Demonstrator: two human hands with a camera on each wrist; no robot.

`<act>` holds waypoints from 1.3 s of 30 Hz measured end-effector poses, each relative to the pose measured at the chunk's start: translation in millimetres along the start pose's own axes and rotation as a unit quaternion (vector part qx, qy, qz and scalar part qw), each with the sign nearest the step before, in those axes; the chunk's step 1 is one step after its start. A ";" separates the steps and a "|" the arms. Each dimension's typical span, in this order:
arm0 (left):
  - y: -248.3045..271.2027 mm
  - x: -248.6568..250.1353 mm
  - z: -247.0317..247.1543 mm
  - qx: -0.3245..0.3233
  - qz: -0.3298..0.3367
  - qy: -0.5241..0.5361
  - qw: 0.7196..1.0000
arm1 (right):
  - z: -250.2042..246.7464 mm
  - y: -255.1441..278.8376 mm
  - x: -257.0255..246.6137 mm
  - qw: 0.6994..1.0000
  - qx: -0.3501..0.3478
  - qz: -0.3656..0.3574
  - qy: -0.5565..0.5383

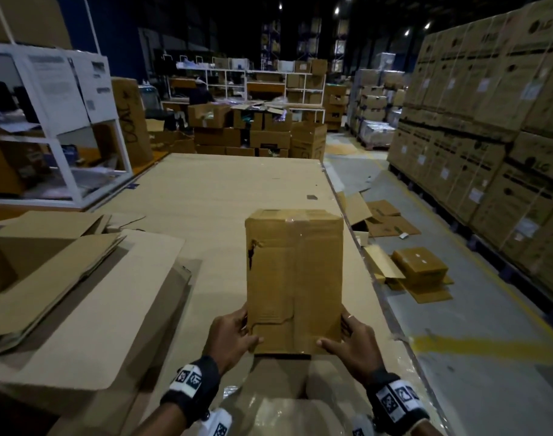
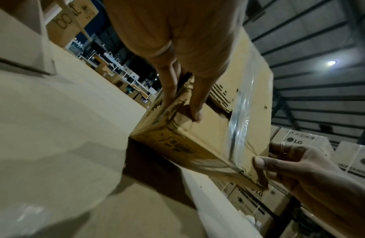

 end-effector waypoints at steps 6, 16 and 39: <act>5.7 -41.7 19.8 0.005 -0.027 -0.090 0.996 | 16.8 6.2 48.7 0.998 -0.002 0.048 0.040; 10.3 -35.5 20.9 -0.034 -0.052 -0.059 0.996 | 21.0 16.0 42.5 0.999 0.003 0.047 -0.001; -40.2 92.2 -77.4 -0.009 -0.109 0.020 0.994 | -38.6 -45.3 -101.7 0.992 0.079 0.094 -0.013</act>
Point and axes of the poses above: each hand's wrist, its own y-axis away from the middle knuckle, its own z-axis out of the palm, x = y × z, the point moved 10 cm from there along -y, towards the middle knuckle, and after that the axes turned 10 degrees about -y, right-handed, at the moved point
